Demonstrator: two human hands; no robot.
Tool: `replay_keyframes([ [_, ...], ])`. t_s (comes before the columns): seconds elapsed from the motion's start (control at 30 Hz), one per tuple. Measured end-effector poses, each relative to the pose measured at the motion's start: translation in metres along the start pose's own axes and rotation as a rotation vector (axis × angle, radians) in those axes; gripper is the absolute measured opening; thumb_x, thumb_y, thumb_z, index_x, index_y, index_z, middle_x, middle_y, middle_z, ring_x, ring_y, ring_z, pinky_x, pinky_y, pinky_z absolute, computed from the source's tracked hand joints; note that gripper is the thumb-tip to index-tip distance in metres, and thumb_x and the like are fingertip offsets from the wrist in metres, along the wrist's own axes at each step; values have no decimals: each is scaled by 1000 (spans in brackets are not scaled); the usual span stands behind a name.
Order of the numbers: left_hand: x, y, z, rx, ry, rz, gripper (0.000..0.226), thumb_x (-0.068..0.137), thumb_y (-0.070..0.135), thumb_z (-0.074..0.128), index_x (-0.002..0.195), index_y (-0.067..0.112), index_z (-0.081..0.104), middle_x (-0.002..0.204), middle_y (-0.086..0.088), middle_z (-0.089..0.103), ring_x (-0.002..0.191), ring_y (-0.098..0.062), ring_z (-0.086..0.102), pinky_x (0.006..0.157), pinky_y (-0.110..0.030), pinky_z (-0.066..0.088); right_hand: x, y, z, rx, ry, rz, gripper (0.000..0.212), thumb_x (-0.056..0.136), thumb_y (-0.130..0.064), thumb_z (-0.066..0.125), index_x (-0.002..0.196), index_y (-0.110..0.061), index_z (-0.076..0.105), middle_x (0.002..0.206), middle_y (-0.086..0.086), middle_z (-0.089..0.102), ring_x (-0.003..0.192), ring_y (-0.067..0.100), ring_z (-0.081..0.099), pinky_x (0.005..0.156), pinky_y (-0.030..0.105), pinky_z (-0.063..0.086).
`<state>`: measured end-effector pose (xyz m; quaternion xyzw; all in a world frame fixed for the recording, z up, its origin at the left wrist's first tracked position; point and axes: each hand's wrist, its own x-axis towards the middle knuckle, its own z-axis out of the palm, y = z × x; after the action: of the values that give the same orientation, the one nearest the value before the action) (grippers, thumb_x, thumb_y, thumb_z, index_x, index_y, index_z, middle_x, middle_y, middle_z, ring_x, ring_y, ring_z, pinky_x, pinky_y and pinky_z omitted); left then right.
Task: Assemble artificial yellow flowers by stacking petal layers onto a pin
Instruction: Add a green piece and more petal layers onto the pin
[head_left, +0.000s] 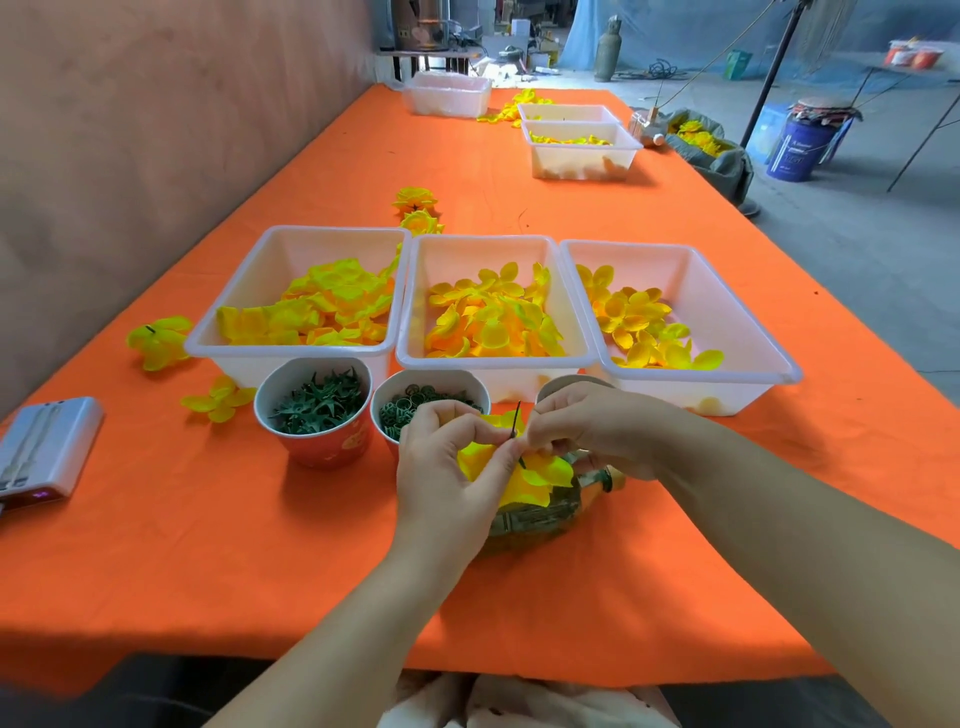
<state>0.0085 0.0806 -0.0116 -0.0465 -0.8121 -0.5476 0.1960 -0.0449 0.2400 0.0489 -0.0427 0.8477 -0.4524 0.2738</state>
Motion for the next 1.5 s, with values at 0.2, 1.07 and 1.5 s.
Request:
replay_keyframes([
  [0.2, -2, 6, -4, -93, -22, -60, 9, 78, 26, 83, 80, 29, 74, 105, 5, 61, 108, -9, 59, 92, -34, 49, -16, 6, 1, -257, 291, -223, 24, 68, -45, 83, 72, -27, 69, 75, -11, 65, 71, 9, 58, 69, 34, 48],
  [1.07, 7, -13, -14, -209, -101, -92, 1, 76, 18, 70, 75, 18, 70, 92, 9, 72, 95, -15, 69, 86, -40, 55, -8, 8, 33, -249, 442, -513, 7, 77, -20, 73, 73, -19, 68, 65, -6, 65, 66, 11, 62, 59, 28, 50],
  [1.5, 14, -16, -26, -495, -90, -218, 35, 75, 11, 46, 107, 9, 61, 103, -12, 68, 100, -29, 65, 82, -38, 54, -21, -24, 5, -243, 382, -482, 9, 79, -31, 78, 73, -27, 72, 73, -10, 72, 72, 5, 67, 72, 43, 57],
])
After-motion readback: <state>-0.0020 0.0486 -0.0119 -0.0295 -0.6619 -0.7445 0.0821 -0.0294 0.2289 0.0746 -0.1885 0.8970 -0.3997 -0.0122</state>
